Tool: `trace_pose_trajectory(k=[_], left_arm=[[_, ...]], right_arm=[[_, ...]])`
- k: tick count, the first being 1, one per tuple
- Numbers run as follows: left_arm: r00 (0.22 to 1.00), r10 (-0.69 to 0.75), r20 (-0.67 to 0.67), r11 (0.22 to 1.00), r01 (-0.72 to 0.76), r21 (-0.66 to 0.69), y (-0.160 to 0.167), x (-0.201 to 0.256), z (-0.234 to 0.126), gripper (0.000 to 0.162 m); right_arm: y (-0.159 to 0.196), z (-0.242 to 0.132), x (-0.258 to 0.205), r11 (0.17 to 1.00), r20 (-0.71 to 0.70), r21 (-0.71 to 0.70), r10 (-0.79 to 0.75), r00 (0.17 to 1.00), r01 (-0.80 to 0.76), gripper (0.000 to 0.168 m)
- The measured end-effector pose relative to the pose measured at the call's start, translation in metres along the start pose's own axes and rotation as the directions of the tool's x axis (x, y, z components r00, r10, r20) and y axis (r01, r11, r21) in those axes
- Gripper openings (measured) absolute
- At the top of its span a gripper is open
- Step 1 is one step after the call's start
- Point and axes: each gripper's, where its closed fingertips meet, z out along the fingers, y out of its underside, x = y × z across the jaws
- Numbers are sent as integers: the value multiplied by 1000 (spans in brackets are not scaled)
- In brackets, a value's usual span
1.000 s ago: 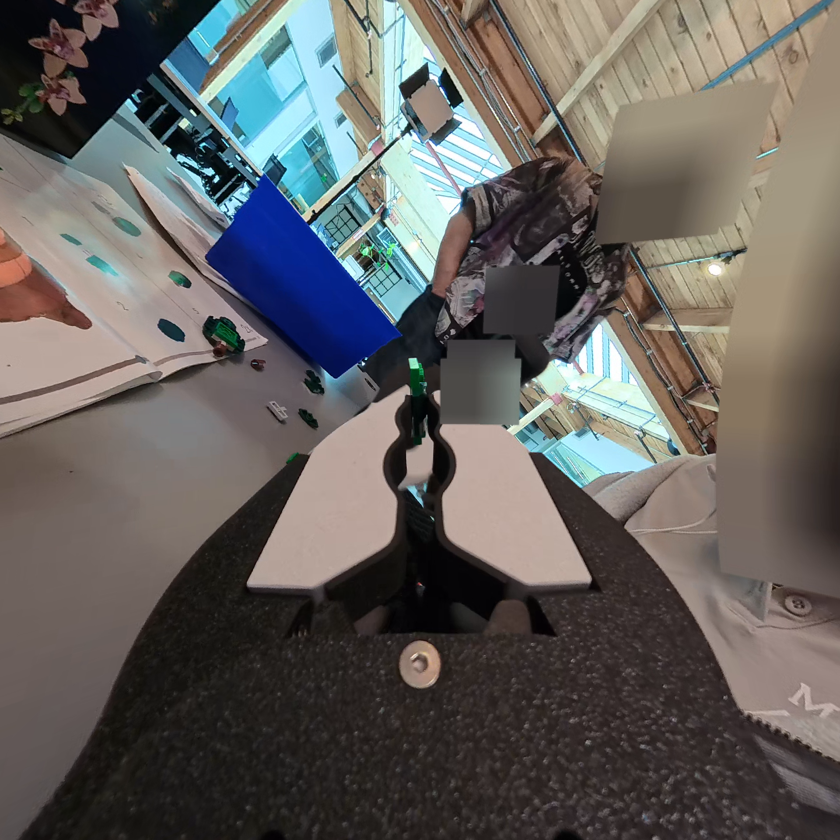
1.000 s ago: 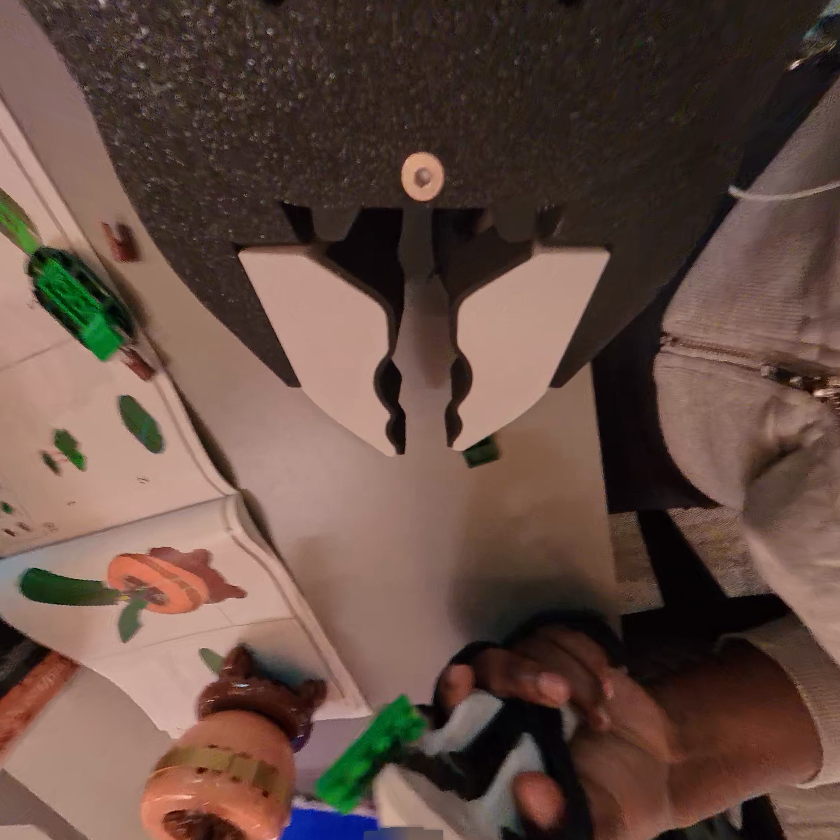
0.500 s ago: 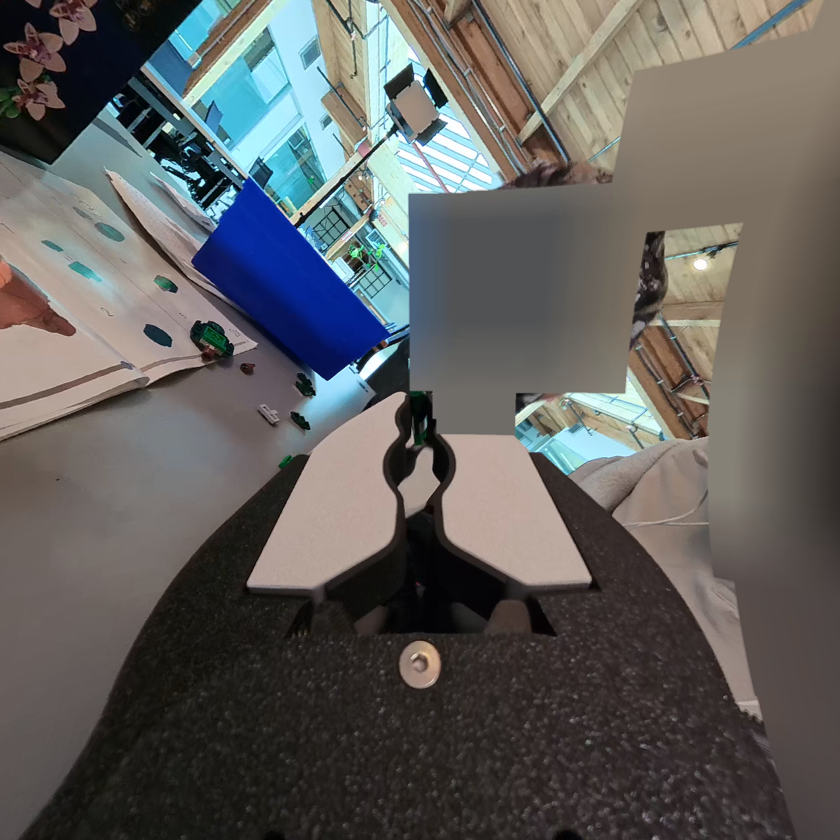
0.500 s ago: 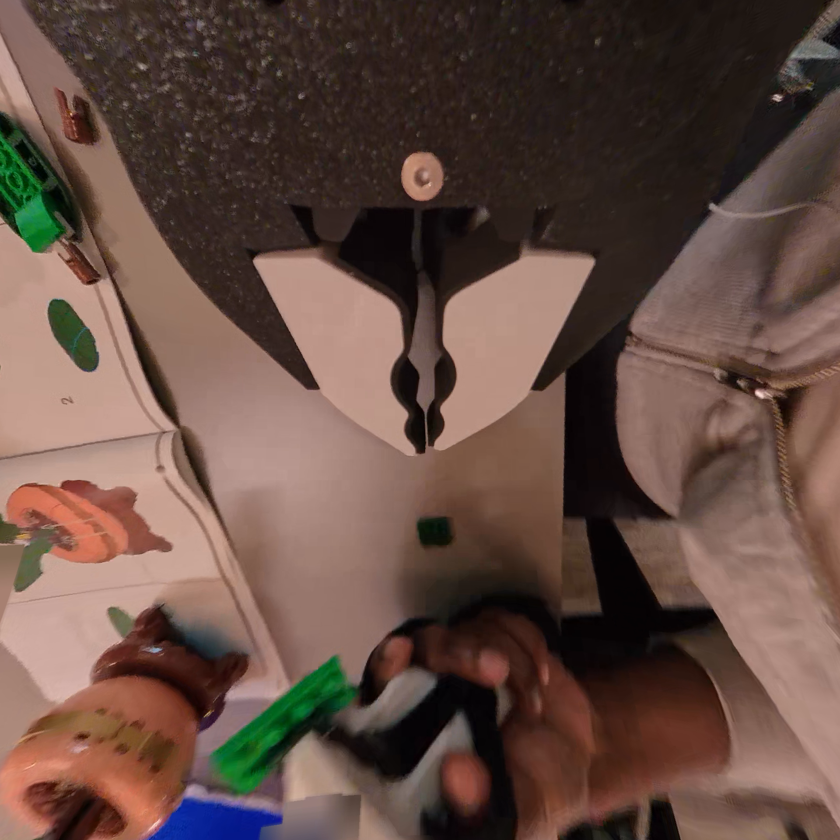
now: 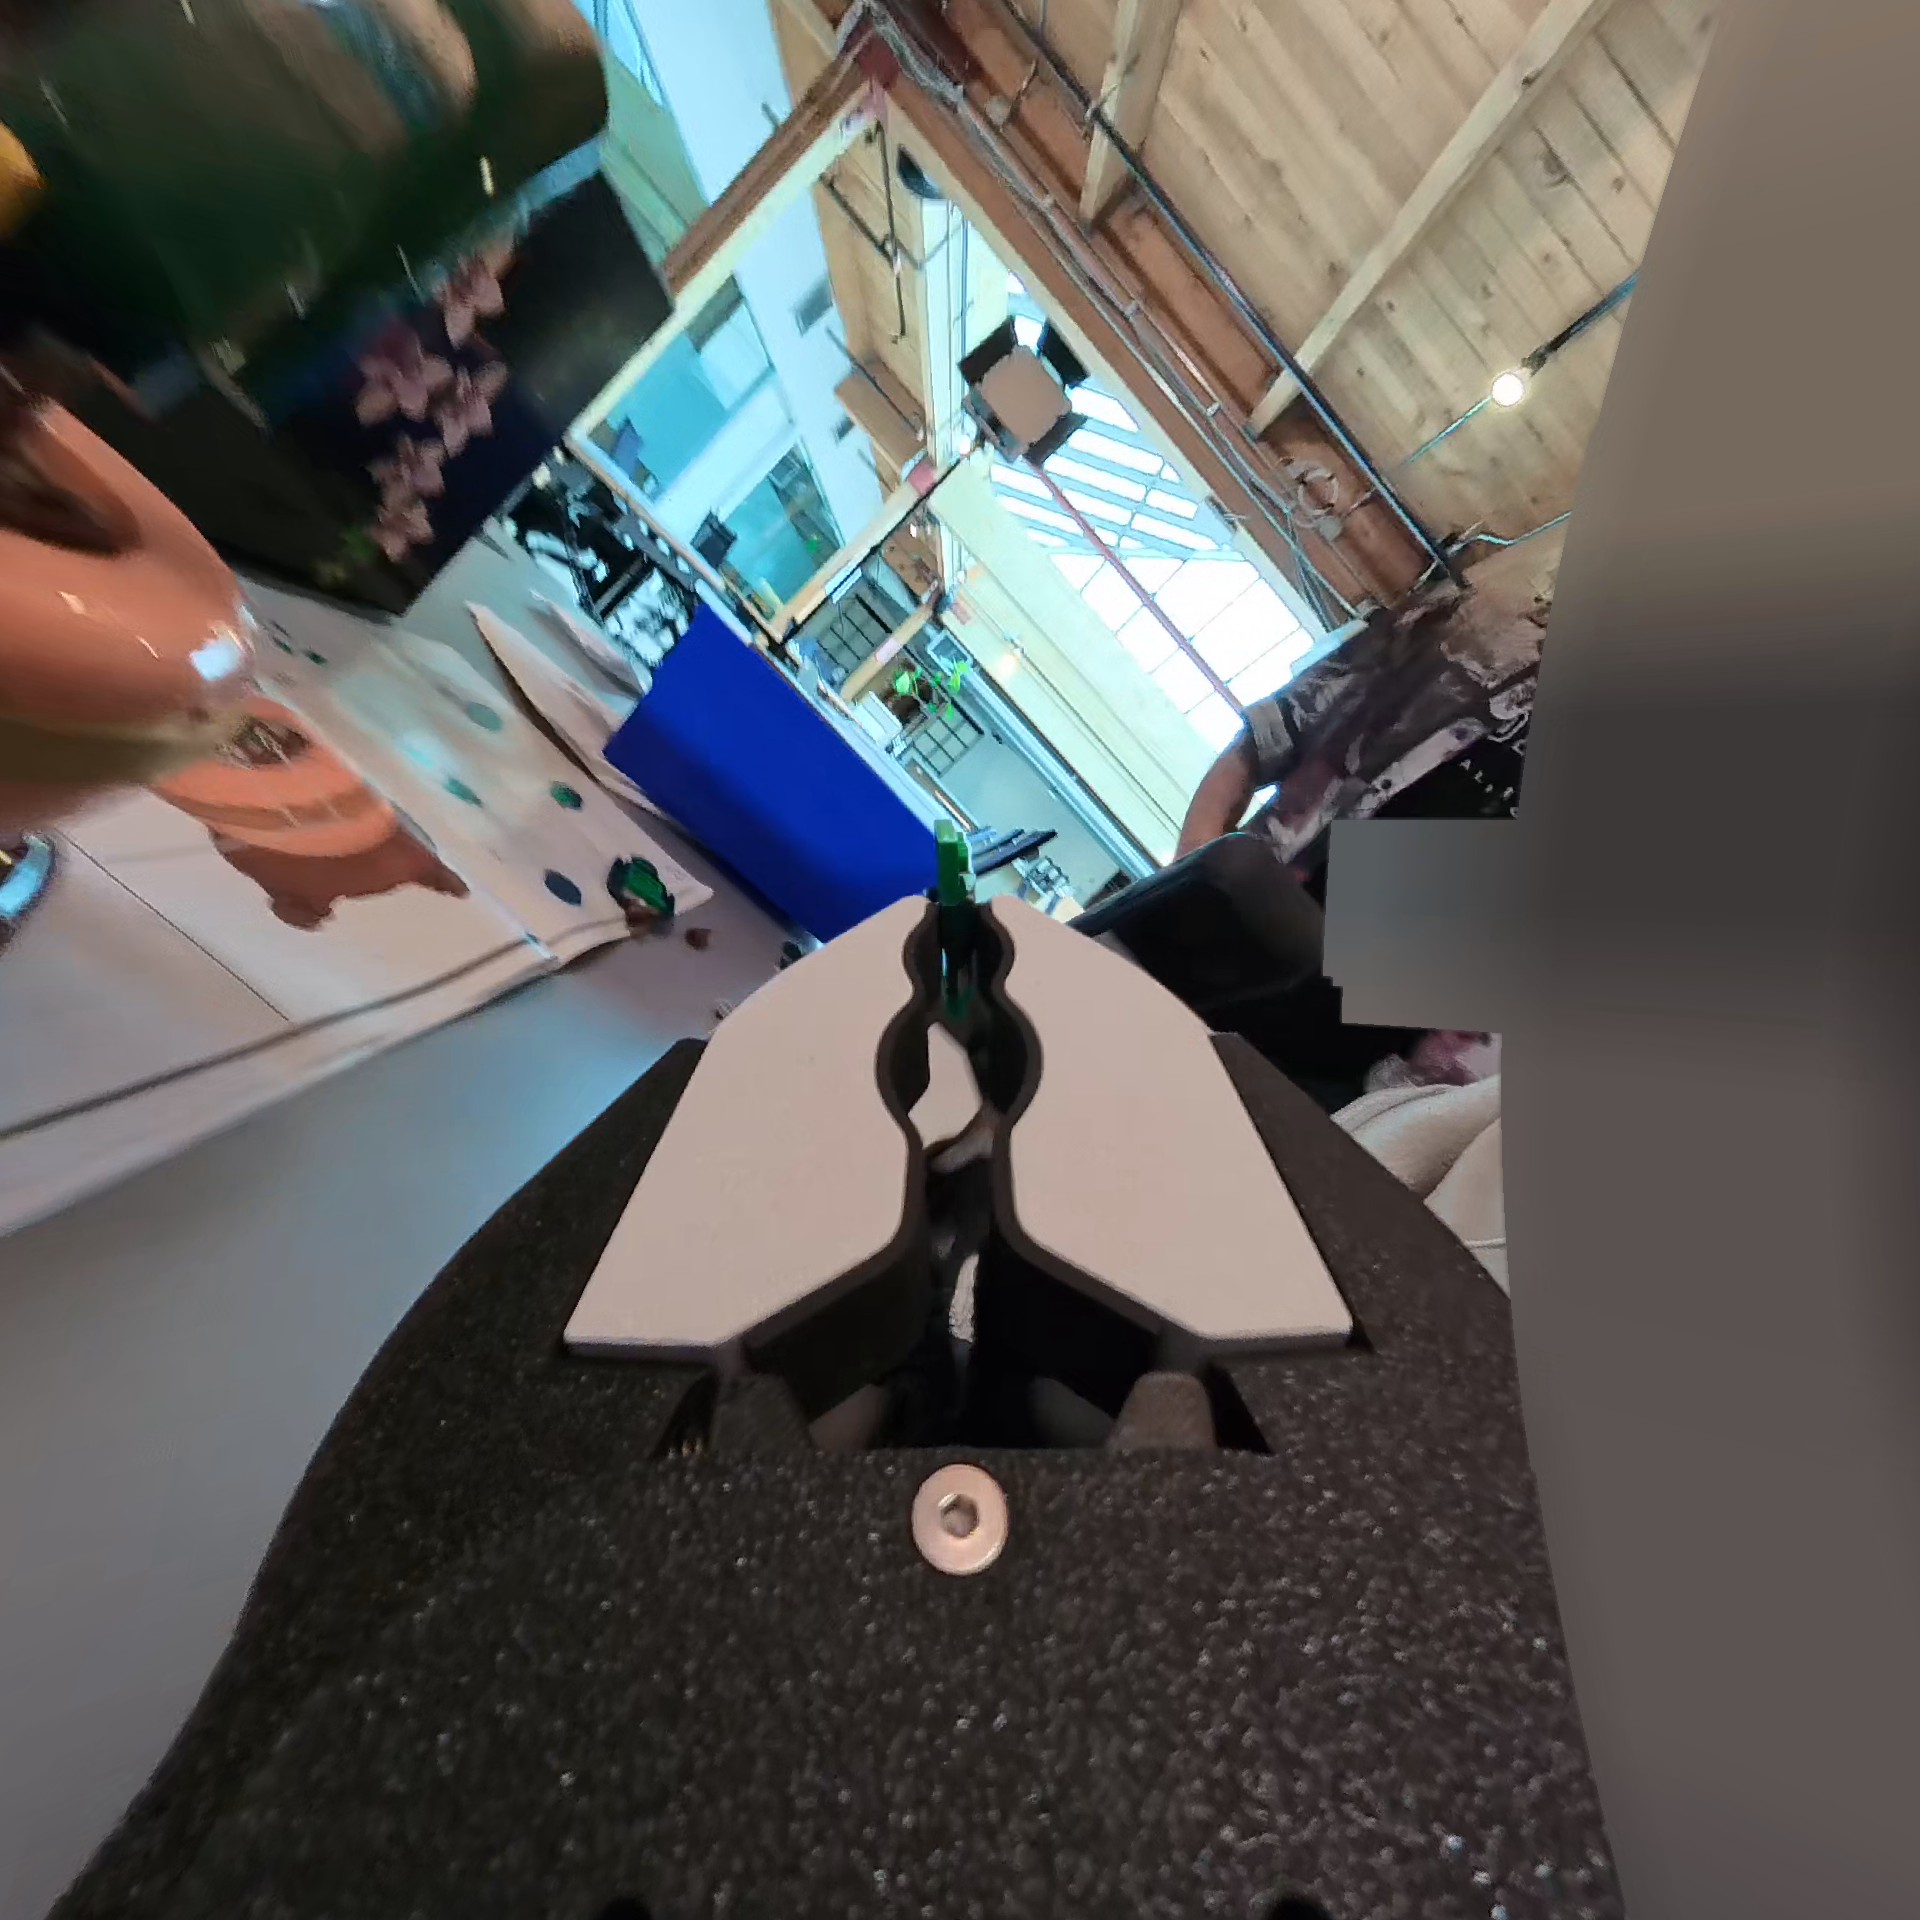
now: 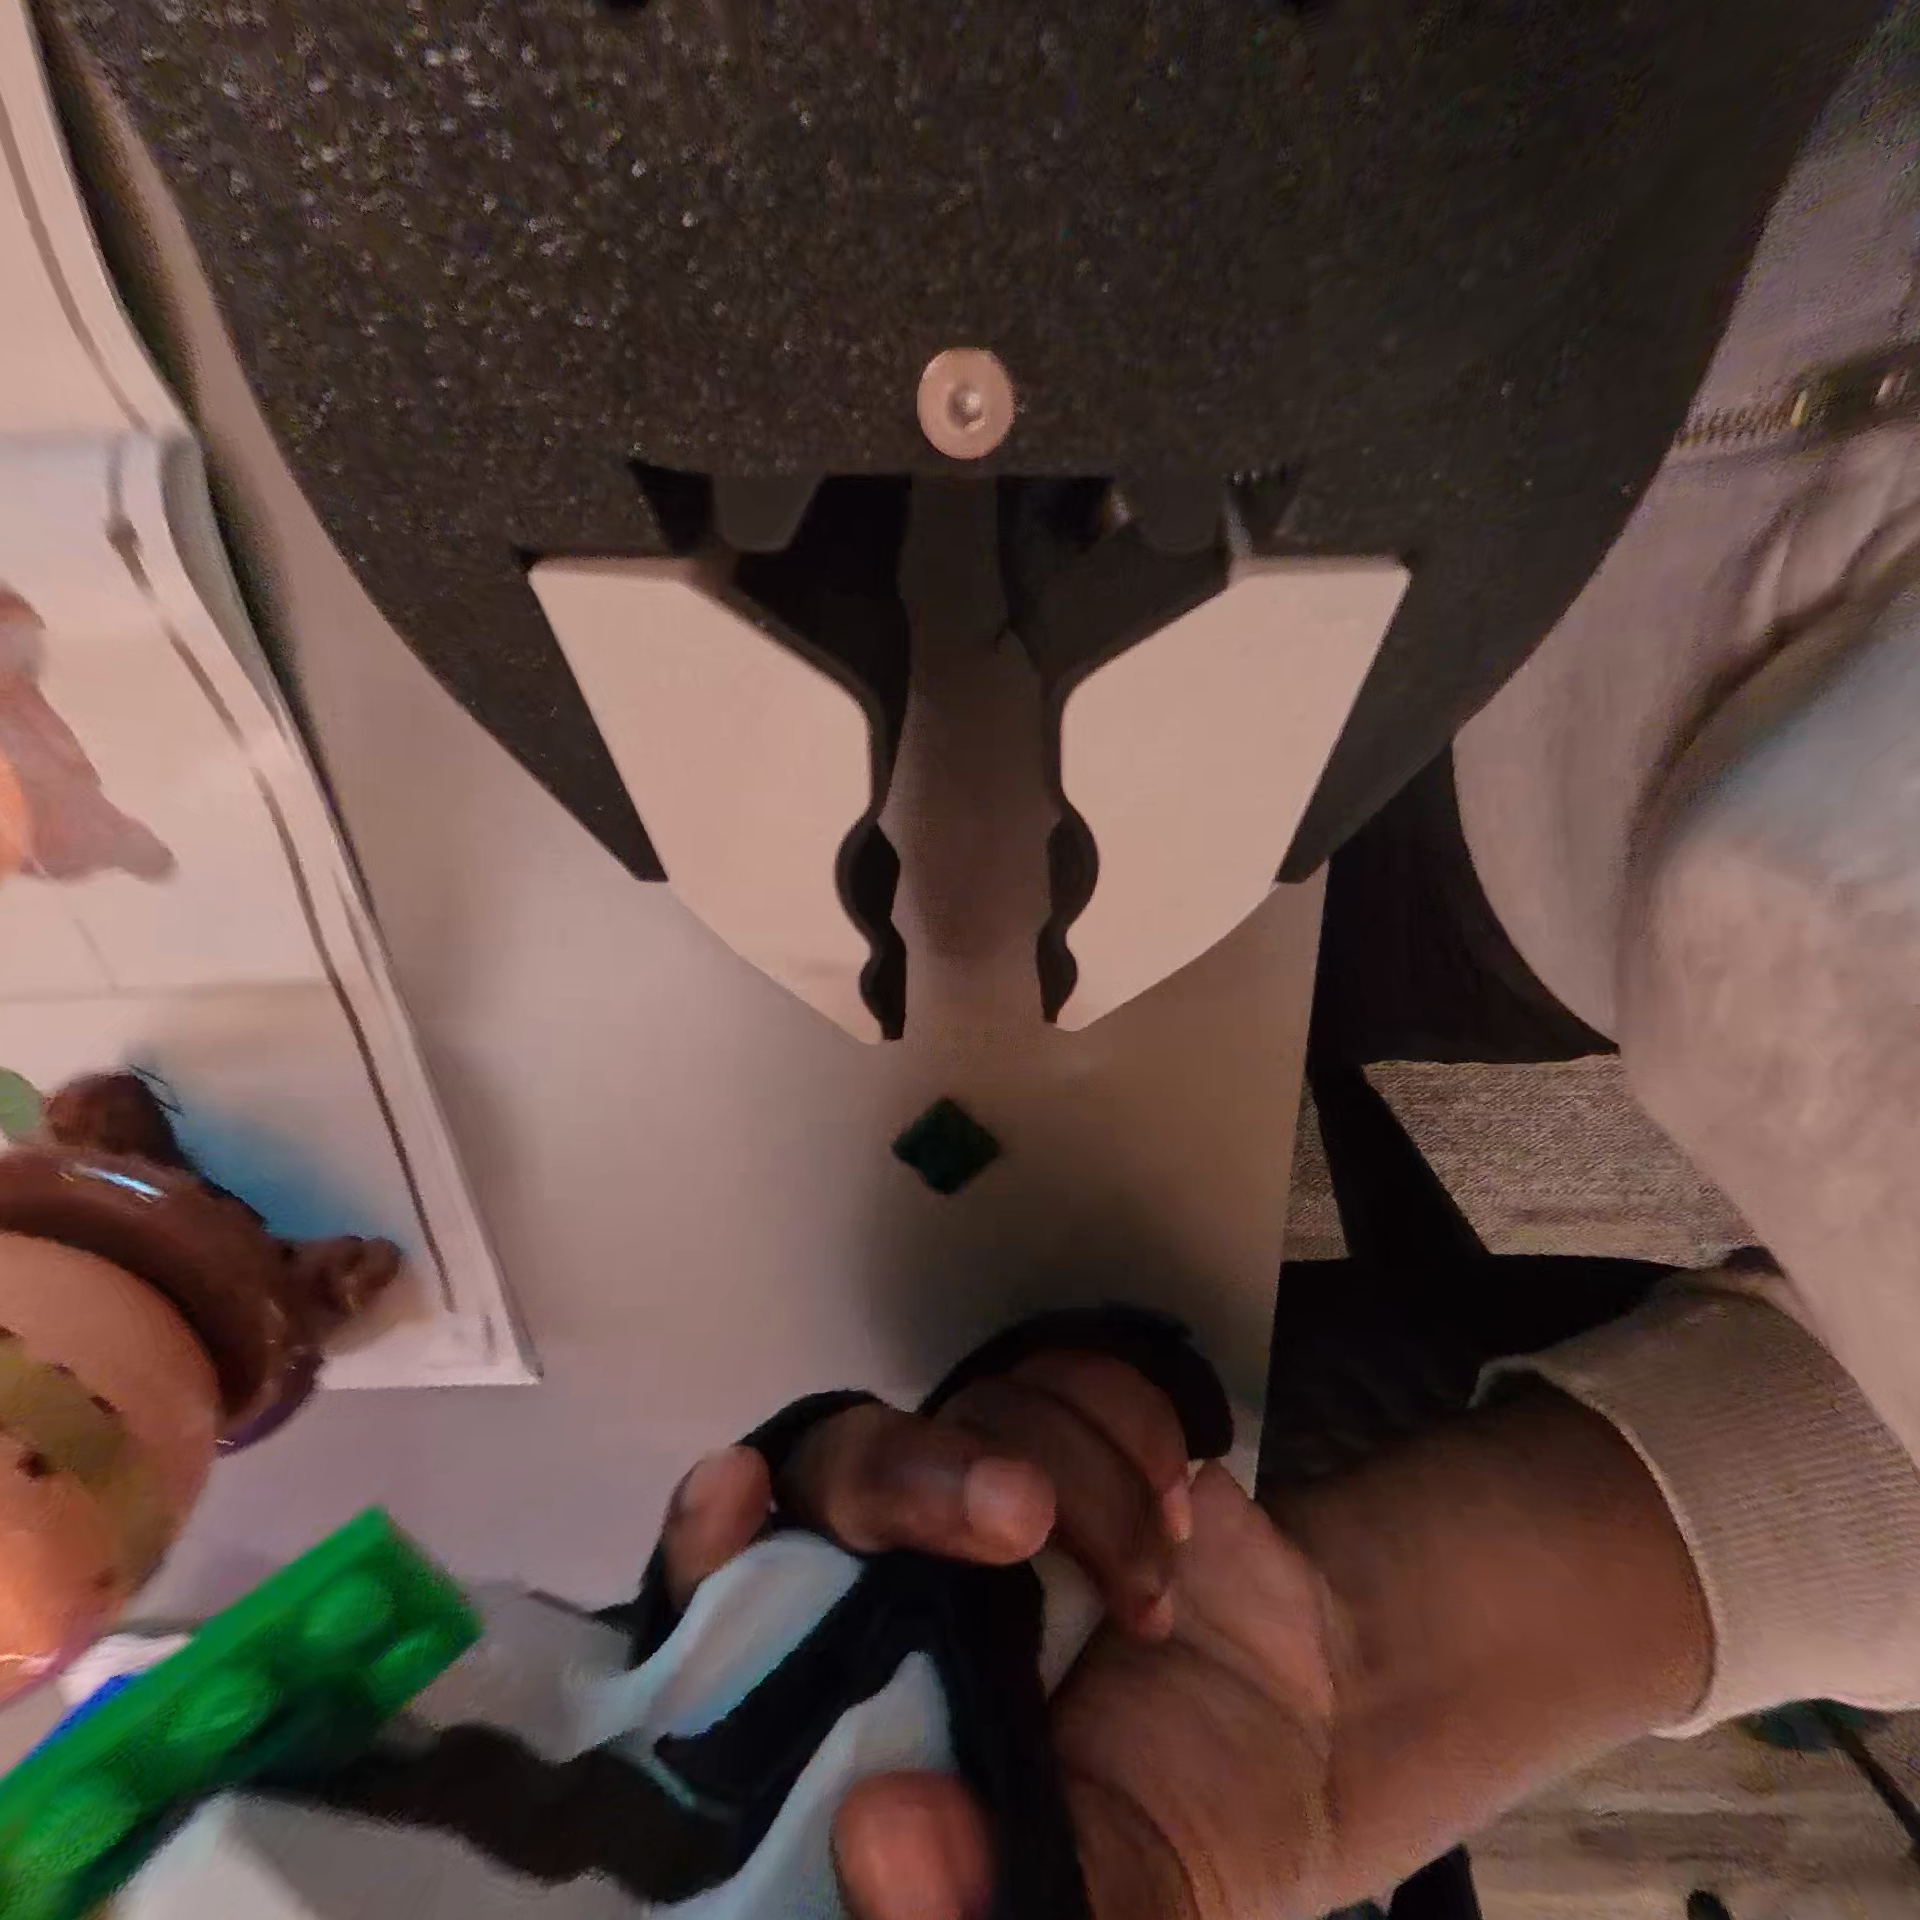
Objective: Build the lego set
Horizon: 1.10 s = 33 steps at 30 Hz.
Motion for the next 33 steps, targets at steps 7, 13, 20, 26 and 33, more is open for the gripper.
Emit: trace_pose_trajectory(k=[7, 13, 20, 26, 33], left_arm=[[998, 46, 43, 998, -48, 34, -11, -1, -14, 5], [998, 44, 46, 999, -46, 26, -8, -5, -14, 5], [998, 53, 37, 999, -52, -10, 1, -5, -5, 4], [999, 52, 14, 997, -51, -62, 15, -2, 8, 4], [999, 54, 2, 992, -54, -117, 28, -2, 18, 4]], right_arm=[[-11, 34, 4, 996, 27, -85, -29, 999, 32, 28], [-8, 31, 6, 990, 9, -128, -66, 998, 66, 10], [8, -17, 25, 995, -77, -100, -2, 997, -6, 8], [23, -87, 36, 977, -95, -25, 209, 973, -212, 8], [12, -137, 52, 989, -218, -64, 117, 969, -134, 12]])
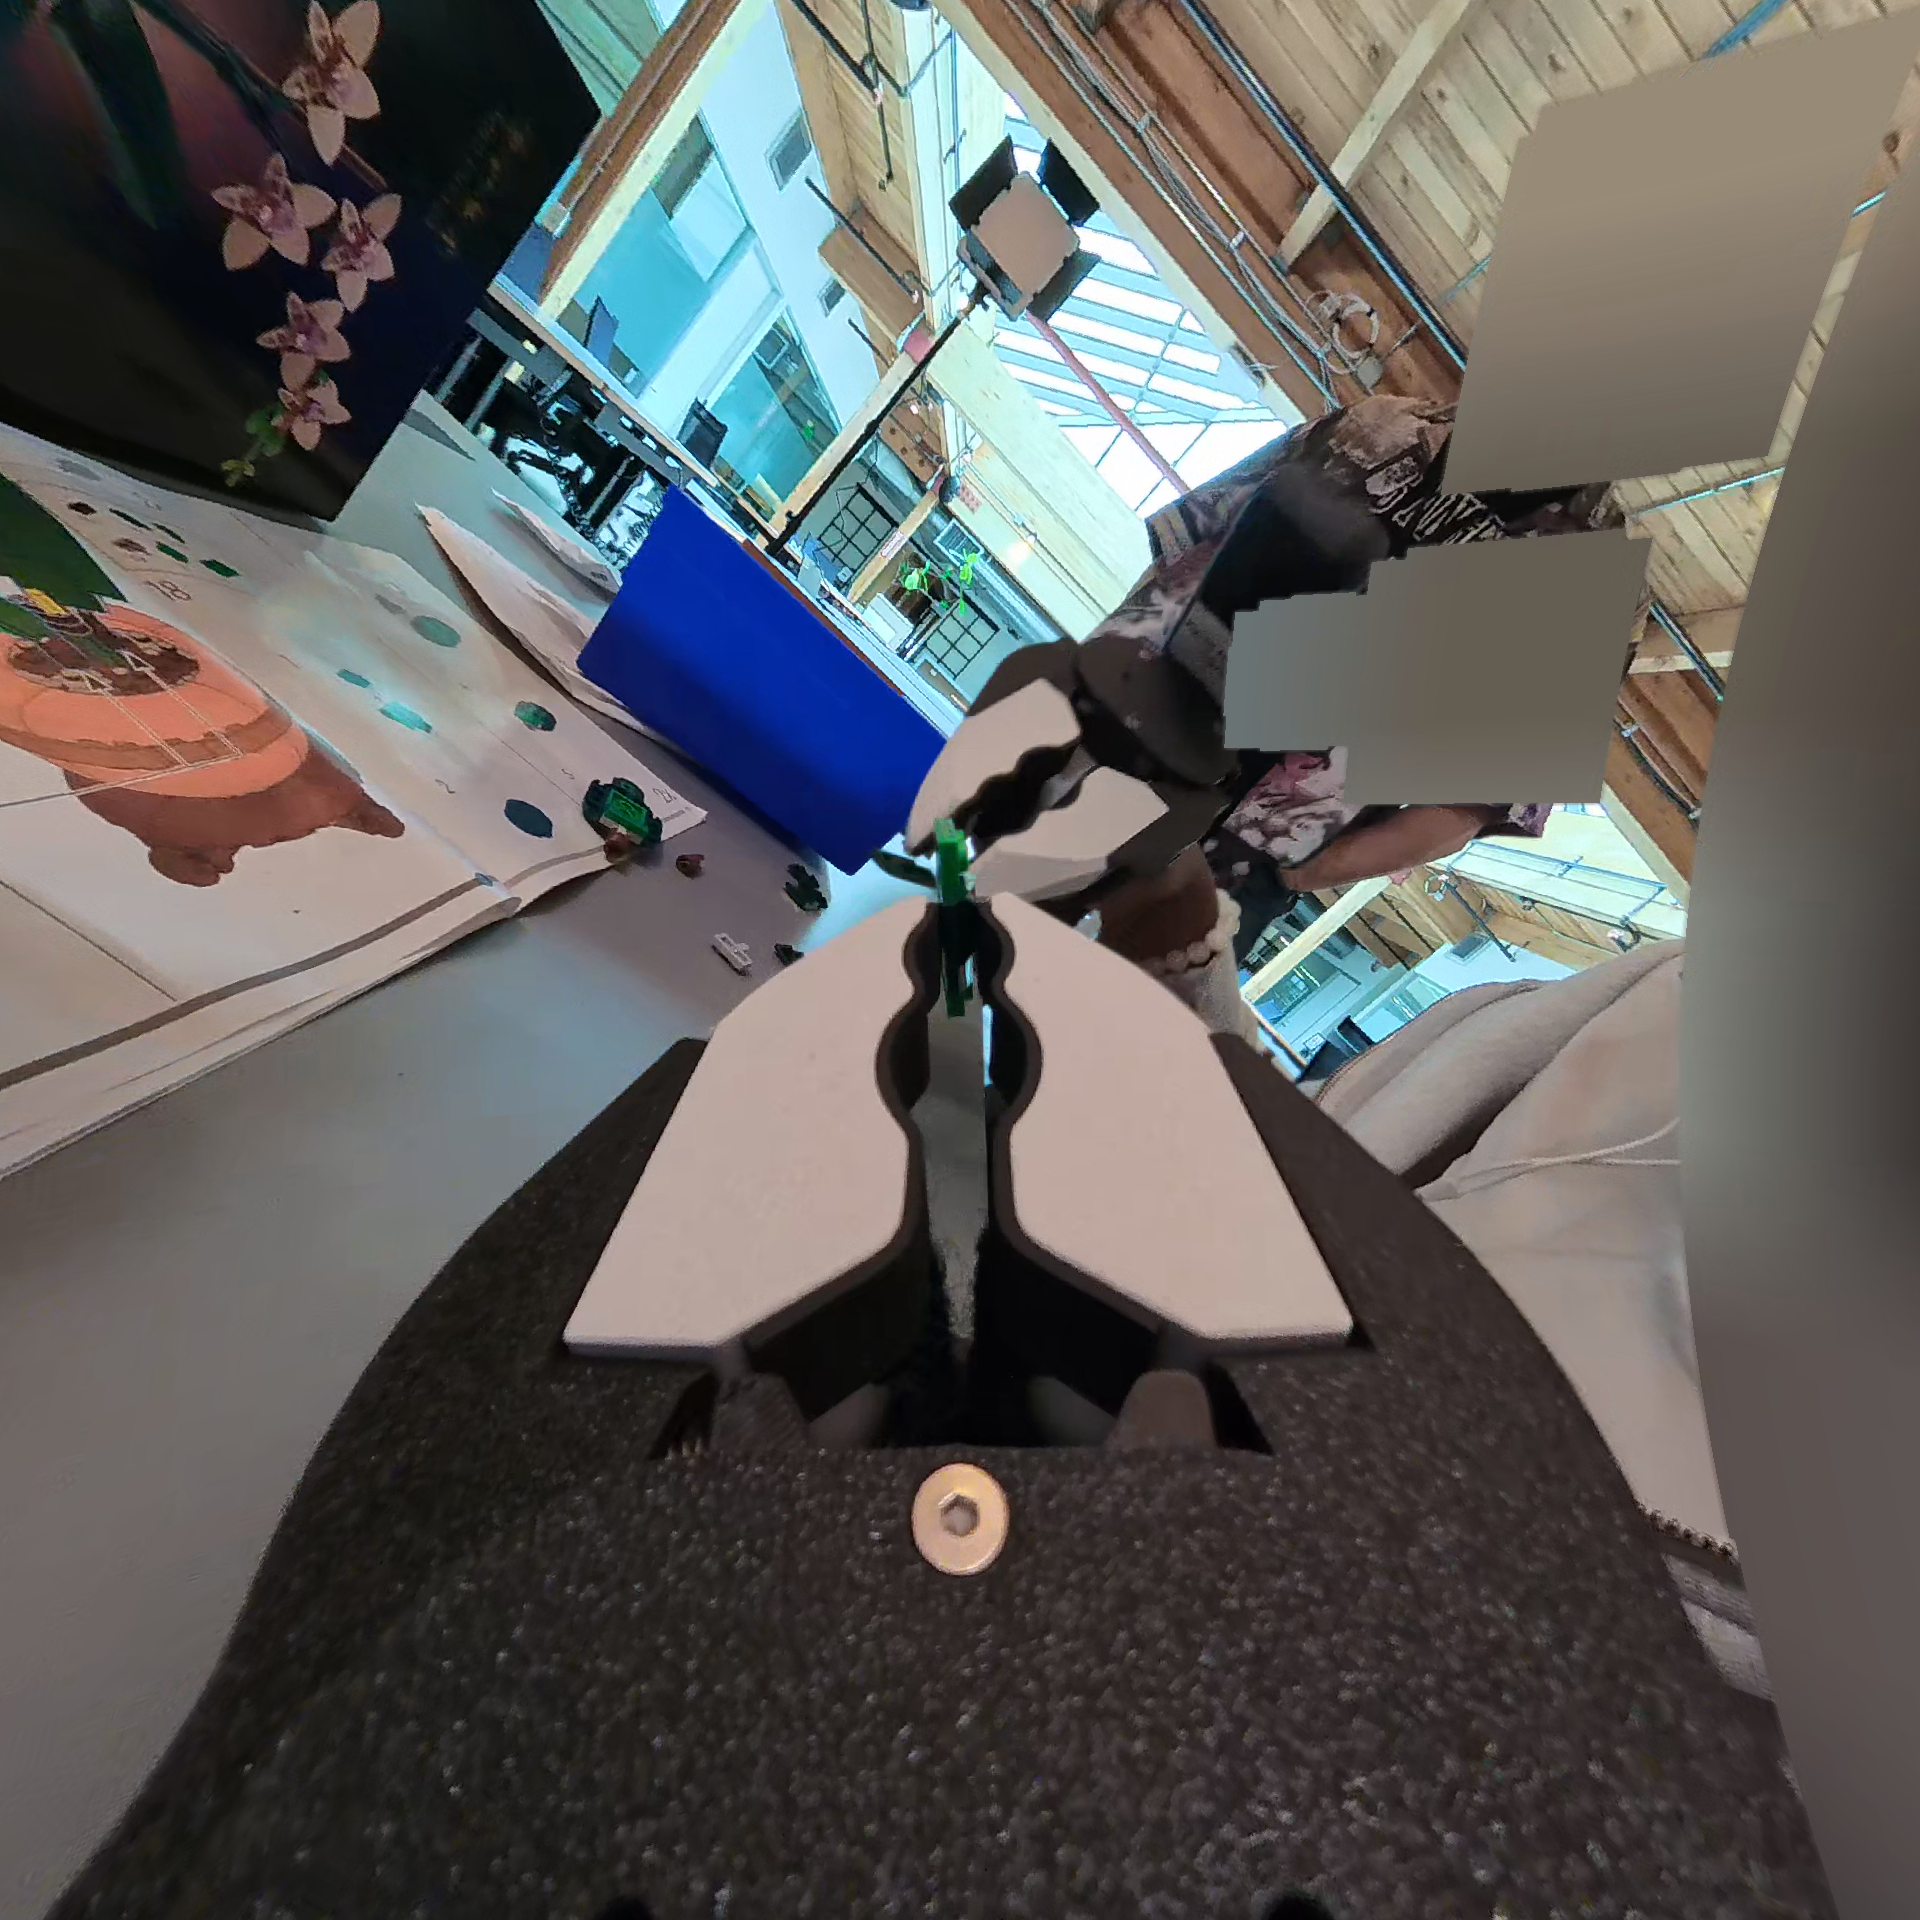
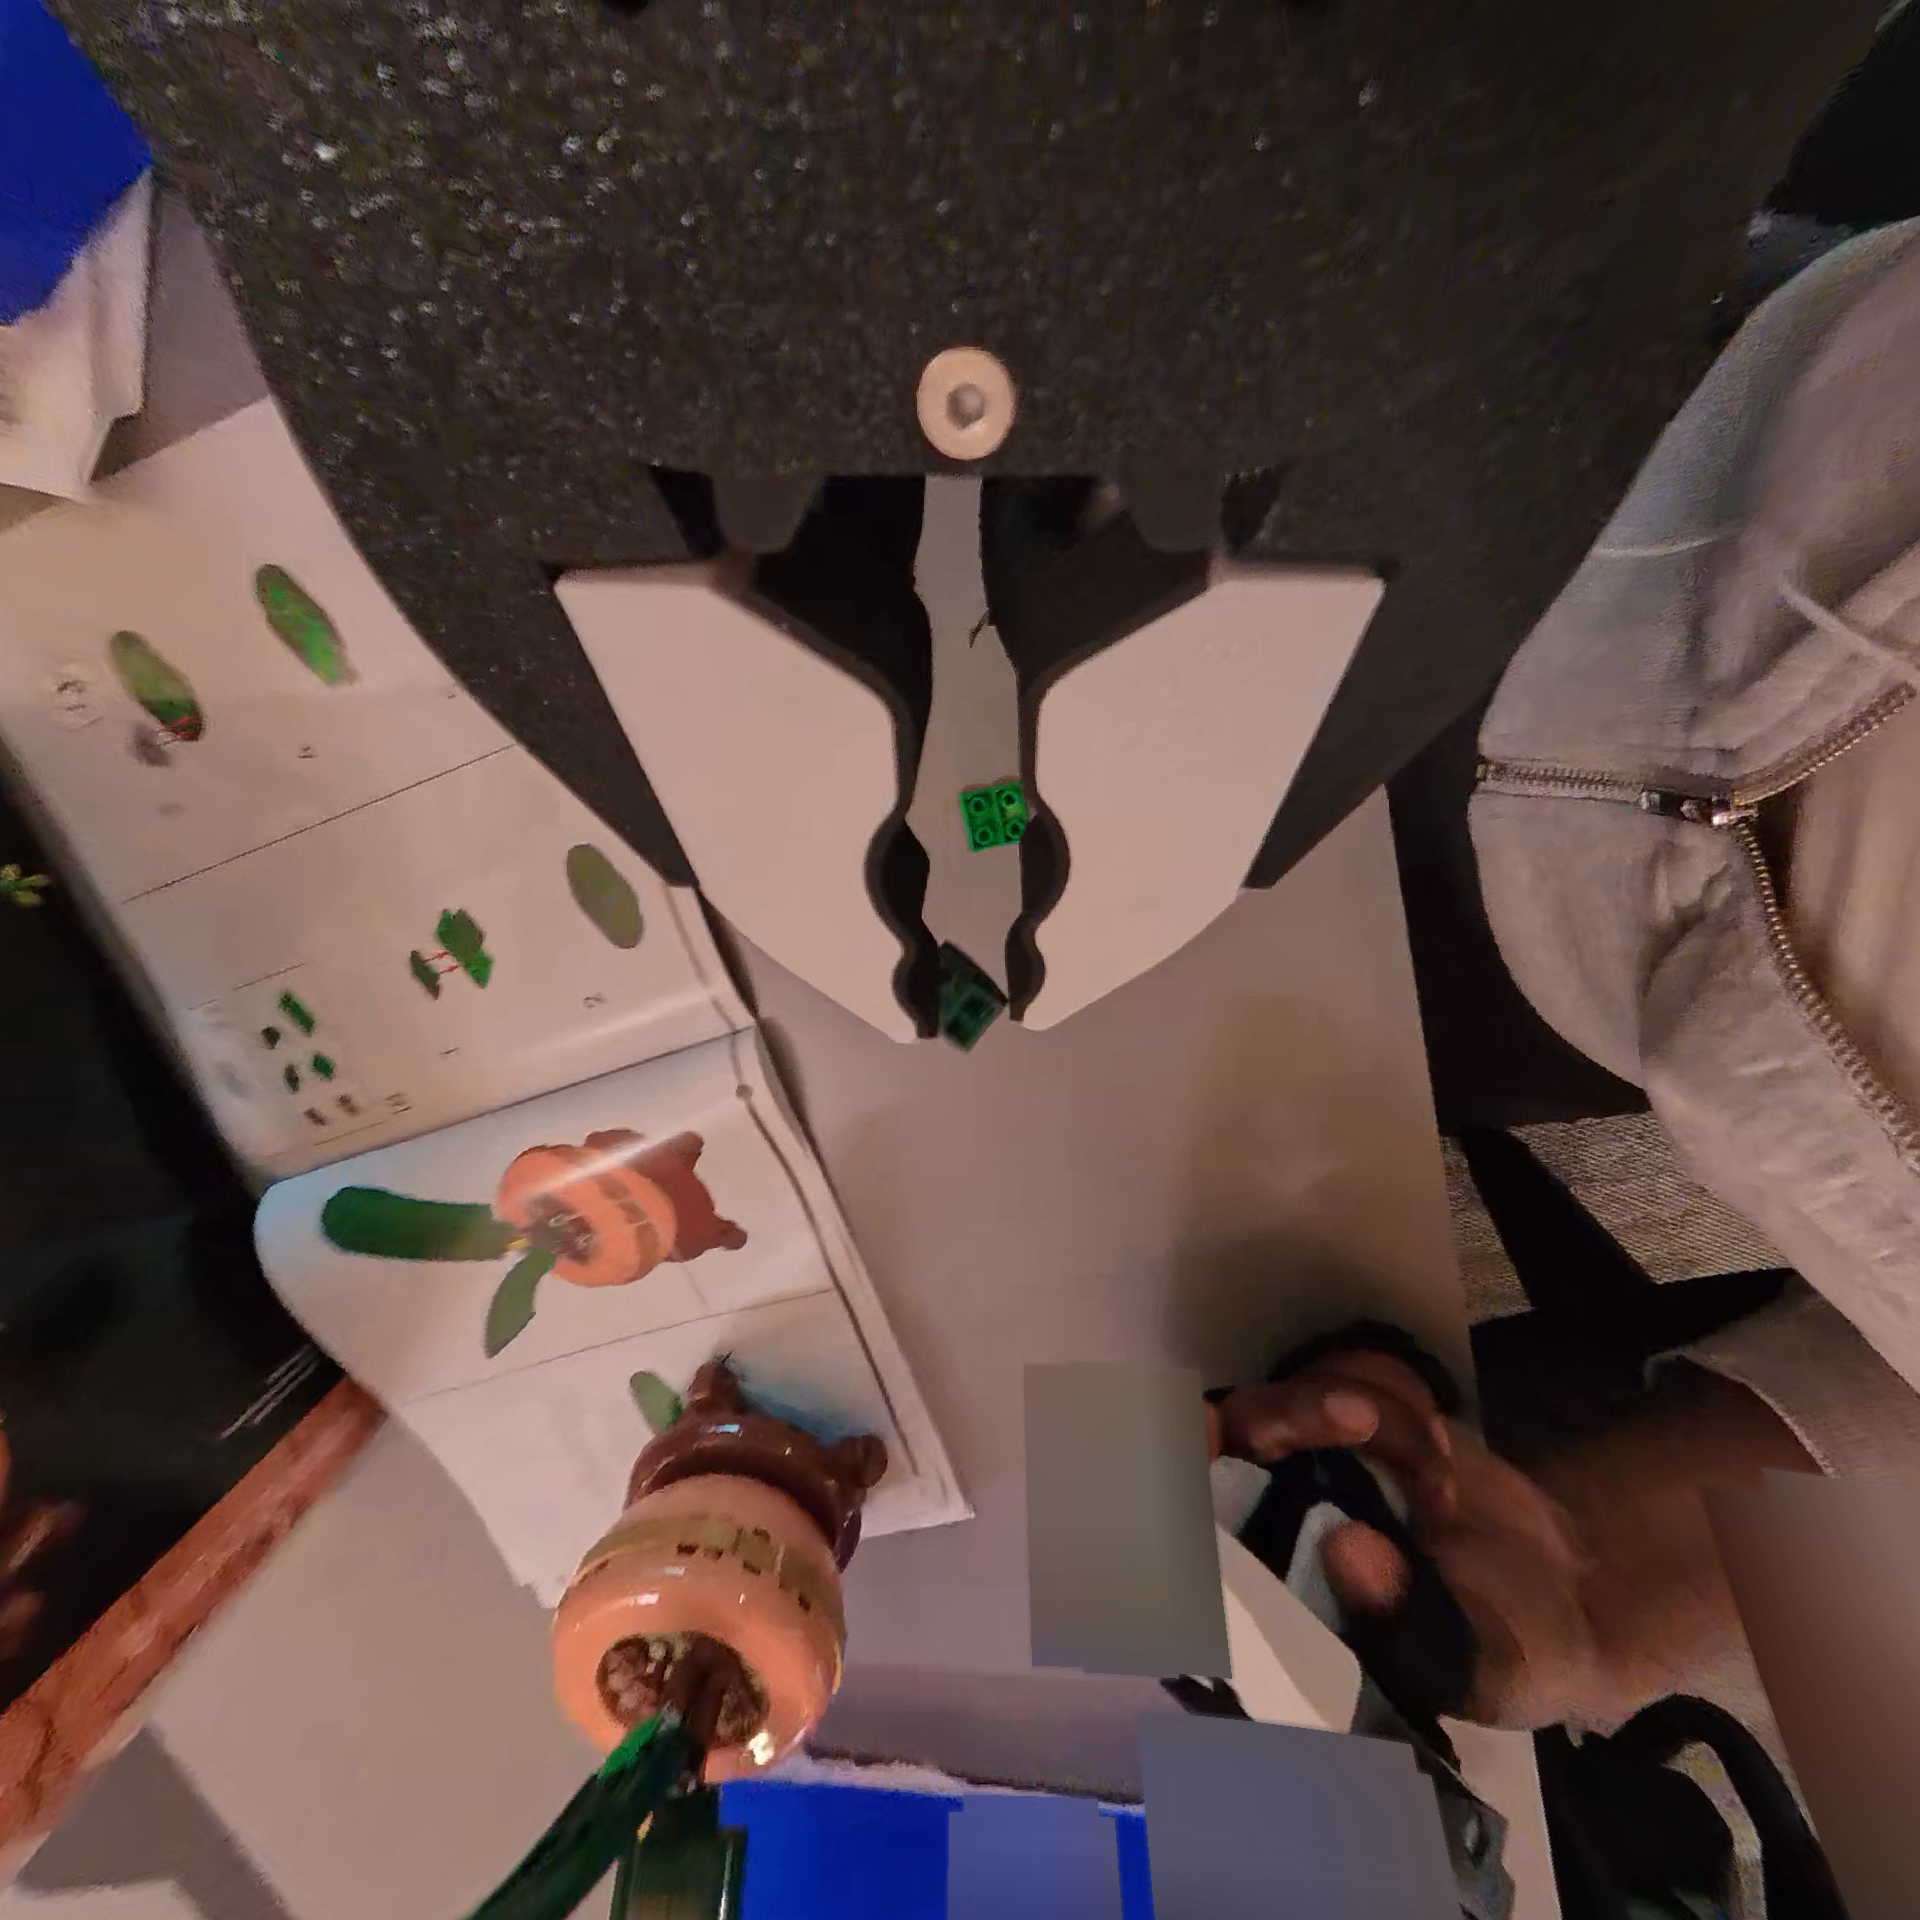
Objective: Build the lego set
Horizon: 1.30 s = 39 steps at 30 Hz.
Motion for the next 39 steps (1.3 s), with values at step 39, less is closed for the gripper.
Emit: trace_pose_trajectory(k=[39], left_arm=[[1000, -14, 12, 999, 14, 31, -7, -5, -8, 5]], right_arm=[[-6, 46, 18, 975, -142, -143, -190, 971, 170, 24]])
